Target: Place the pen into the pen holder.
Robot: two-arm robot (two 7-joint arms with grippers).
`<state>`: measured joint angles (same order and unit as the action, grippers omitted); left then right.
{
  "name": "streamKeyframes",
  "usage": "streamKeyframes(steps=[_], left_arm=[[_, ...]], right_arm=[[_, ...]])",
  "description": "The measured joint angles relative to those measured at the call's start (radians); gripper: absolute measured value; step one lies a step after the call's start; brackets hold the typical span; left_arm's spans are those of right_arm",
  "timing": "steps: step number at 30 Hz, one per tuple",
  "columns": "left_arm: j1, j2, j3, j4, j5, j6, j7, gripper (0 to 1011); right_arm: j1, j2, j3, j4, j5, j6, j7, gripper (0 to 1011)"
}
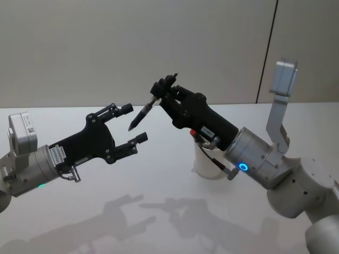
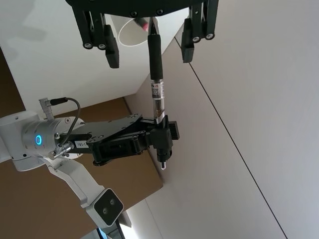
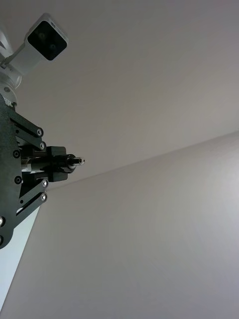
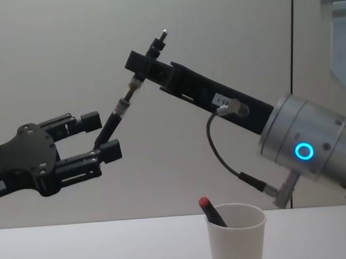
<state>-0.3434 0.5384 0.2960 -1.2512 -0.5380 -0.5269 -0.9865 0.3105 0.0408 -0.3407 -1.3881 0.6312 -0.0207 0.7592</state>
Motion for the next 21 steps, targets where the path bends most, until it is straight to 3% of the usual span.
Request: streamKeyframes(steps=[4,9,21], left_arm=[[0.000,0.000,0.000,0.000,0.000,0.000,0.000,895],[0.000,0.000,0.000,0.000,-0.001,0.000,0.000,999],[0.000,0.000,0.000,0.000,-0.001,0.000,0.000,1003]], right_arm=[[0.001,0.002,-0.001,0.001,0.001,-0.002,-0.001,153],[0.002,0.005,-0.002,0.002,-0.001,-0.009,-0.008,153],[-0.011,0.019,-0.004,-0.027,-0.072,-0.056,-0.086,153]])
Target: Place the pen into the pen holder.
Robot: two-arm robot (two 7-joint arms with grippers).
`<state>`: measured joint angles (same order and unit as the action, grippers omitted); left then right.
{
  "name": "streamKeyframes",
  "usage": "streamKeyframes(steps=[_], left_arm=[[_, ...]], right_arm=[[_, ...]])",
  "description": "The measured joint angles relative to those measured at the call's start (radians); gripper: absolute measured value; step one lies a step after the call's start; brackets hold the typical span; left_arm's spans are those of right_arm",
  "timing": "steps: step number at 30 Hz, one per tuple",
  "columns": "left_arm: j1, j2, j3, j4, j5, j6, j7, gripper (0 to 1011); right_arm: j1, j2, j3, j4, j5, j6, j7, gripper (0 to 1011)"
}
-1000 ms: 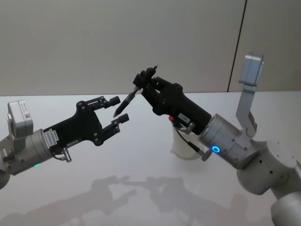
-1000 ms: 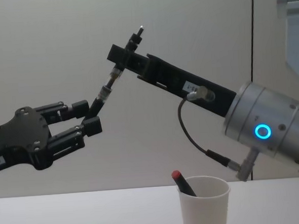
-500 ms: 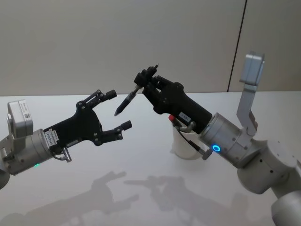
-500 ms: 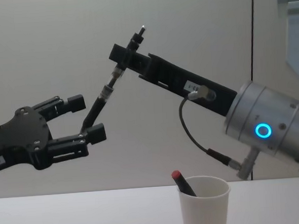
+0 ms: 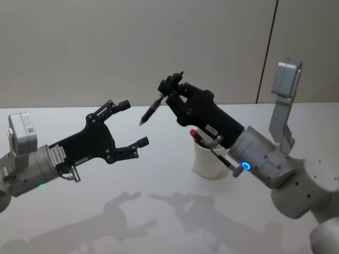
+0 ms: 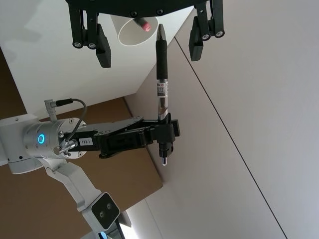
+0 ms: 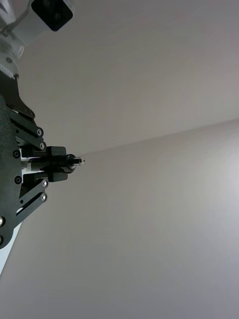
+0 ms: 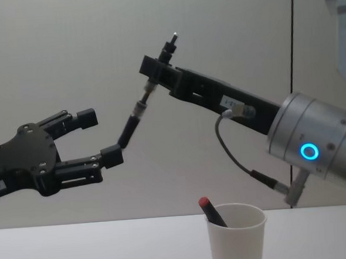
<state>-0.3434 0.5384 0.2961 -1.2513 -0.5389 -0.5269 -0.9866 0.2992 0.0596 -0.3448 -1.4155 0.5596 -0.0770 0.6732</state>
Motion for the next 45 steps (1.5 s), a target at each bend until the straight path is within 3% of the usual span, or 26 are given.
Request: streamKeyframes(steps=[10,22,33,45], left_arm=[[0.000,0.000,0.000,0.000,0.000,0.000,0.000,1003],[0.000,0.000,0.000,0.000,0.000,0.000,0.000,1003],[0.000,0.000,0.000,0.000,0.000,0.000,0.000,1003],[0.000,0.000,0.000,0.000,0.000,0.000,0.000,1003]], right_arm=[[-0.025,0.019,0.000,-0.046,-0.095,-0.034,-0.127,153],[-0.053,0.039,0.004,-0.100,-0.208,-0.034,-0.291,153],[-0.073,0.050,0.006,-0.135,-0.325,0.008,-0.452,153],[-0.083,0.051,0.004,-0.147,-0.472,0.103,-0.621,153]])
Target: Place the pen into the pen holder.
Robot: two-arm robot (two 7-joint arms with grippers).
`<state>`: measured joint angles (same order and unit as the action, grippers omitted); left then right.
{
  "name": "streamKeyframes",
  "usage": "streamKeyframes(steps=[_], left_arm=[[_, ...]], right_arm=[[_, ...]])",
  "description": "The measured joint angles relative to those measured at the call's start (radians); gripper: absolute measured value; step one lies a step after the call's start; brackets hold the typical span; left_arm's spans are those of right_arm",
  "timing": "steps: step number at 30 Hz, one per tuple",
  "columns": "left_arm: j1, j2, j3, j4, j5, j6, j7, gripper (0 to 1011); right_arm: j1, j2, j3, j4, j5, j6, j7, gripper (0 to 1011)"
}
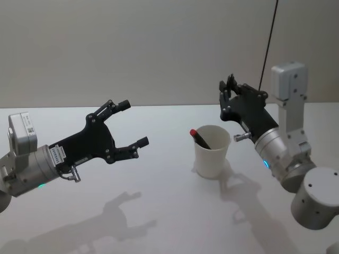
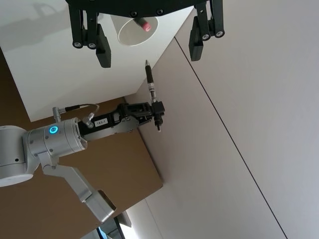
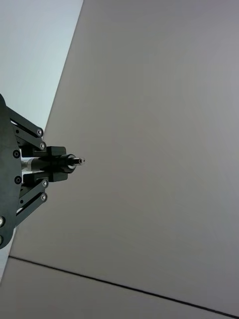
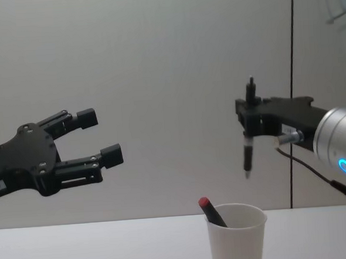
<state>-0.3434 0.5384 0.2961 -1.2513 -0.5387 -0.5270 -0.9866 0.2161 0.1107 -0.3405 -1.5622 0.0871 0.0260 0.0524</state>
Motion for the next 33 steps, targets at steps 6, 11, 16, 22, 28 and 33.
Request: streamKeyframes(steps=[6,11,16,22,28,33], left_arm=[[0.000,0.000,0.000,0.000,0.000,0.000,0.000,1003],[0.000,0.000,0.000,0.000,0.000,0.000,0.000,1003],[0.000,0.000,0.000,0.000,0.000,0.000,0.000,1003],[0.000,0.000,0.000,0.000,0.000,0.000,0.000,1003],[0.000,0.000,0.000,0.000,0.000,0.000,0.000,1003],[0.000,0.000,0.000,0.000,0.000,0.000,0.000,1003]], right_arm=[[0.000,-0.002,-0.002,0.013,-0.040,0.037,-0.027,153],[0.003,-0.004,-0.003,0.036,-0.055,0.050,-0.019,153],[0.006,-0.006,-0.003,0.057,-0.051,0.043,0.010,153],[0.009,-0.008,-0.004,0.078,-0.034,0.013,0.047,153],[0.013,-0.012,-0.006,0.091,-0.023,-0.012,0.072,216],[0.016,-0.015,-0.007,0.101,-0.019,-0.027,0.086,341]])
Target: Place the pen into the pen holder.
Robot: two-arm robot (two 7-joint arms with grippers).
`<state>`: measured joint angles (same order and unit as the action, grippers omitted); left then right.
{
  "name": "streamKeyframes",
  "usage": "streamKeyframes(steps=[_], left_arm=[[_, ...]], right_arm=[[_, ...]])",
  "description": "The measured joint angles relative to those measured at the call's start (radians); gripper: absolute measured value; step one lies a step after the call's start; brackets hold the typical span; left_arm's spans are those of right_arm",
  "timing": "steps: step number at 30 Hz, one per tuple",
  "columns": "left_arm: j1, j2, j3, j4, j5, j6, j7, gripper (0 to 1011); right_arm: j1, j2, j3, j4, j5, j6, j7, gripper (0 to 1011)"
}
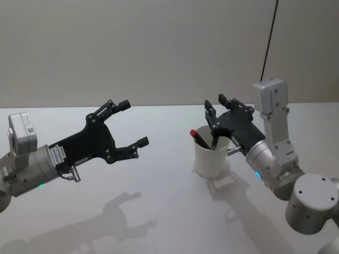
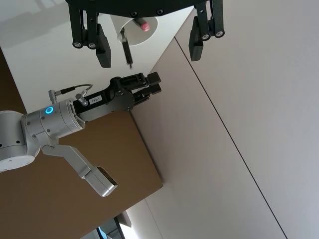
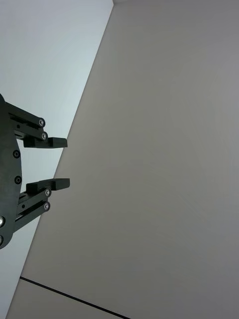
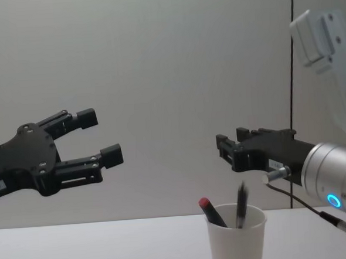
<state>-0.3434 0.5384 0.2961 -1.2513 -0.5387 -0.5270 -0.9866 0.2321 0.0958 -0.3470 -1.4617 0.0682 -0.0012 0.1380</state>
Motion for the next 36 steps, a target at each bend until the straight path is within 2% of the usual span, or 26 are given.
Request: streamKeyframes(steps=[2,9,11,13,16,21,36], left_arm=[[0.000,0.000,0.000,0.000,0.000,0.000,0.000,1003],[0.000,0.000,0.000,0.000,0.000,0.000,0.000,1003],[0.000,0.000,0.000,0.000,0.000,0.000,0.000,1003],[0.000,0.000,0.000,0.000,0.000,0.000,0.000,1003],[0.000,0.000,0.000,0.000,0.000,0.000,0.000,1003],[0.000,0.000,0.000,0.000,0.000,0.000,0.000,1003],[0.000,0.000,0.000,0.000,0.000,0.000,0.000,1003]], right_arm=[[0.001,-0.001,0.000,0.002,0.000,-0.003,0.002,371],[0.002,-0.002,0.000,0.004,0.002,-0.012,0.010,622],[0.002,-0.002,0.000,0.004,0.003,-0.013,0.010,641],[0.001,-0.002,0.000,0.004,0.004,-0.015,0.011,758],[0.001,-0.002,0.000,0.004,0.006,-0.018,0.012,814],[0.000,-0.002,0.001,0.002,0.007,-0.020,0.014,981],[-0.001,-0.002,0.002,0.000,0.009,-0.023,0.016,1001]])
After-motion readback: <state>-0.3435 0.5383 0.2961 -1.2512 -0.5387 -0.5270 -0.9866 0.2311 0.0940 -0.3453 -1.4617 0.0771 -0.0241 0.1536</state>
